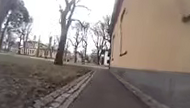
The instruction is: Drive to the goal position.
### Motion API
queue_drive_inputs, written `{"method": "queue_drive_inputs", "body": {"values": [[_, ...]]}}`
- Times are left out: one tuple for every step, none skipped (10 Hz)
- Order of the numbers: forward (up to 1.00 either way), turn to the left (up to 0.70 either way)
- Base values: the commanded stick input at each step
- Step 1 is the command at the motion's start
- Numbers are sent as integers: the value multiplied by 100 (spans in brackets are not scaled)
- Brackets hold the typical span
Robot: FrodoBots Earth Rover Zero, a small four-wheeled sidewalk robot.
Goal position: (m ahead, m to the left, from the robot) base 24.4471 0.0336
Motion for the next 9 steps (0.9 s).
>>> {"method": "queue_drive_inputs", "body": {"values": [[100,-39],[100,-39],[100,-39],[100,-2],[100,1],[100,1],[100,1],[100,1],[100,1]]}}
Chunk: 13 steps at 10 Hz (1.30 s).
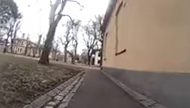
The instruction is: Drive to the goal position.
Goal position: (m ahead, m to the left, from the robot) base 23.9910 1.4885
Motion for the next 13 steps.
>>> {"method": "queue_drive_inputs", "body": {"values": [[100,1],[100,1],[100,1],[100,1],[100,1],[100,1],[100,-22],[100,-39],[100,-39],[100,-33],[100,1],[100,1],[100,1]]}}
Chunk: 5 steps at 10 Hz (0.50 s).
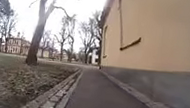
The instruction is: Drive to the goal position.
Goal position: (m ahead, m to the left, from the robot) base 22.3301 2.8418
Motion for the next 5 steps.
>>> {"method": "queue_drive_inputs", "body": {"values": [[100,1],[100,1],[100,1],[100,1],[100,1]]}}
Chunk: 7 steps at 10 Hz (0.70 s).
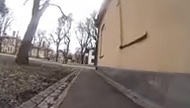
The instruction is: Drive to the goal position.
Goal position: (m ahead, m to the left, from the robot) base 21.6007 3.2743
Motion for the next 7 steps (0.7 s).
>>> {"method": "queue_drive_inputs", "body": {"values": [[100,1],[100,1],[100,1],[100,1],[100,1],[100,1],[100,1]]}}
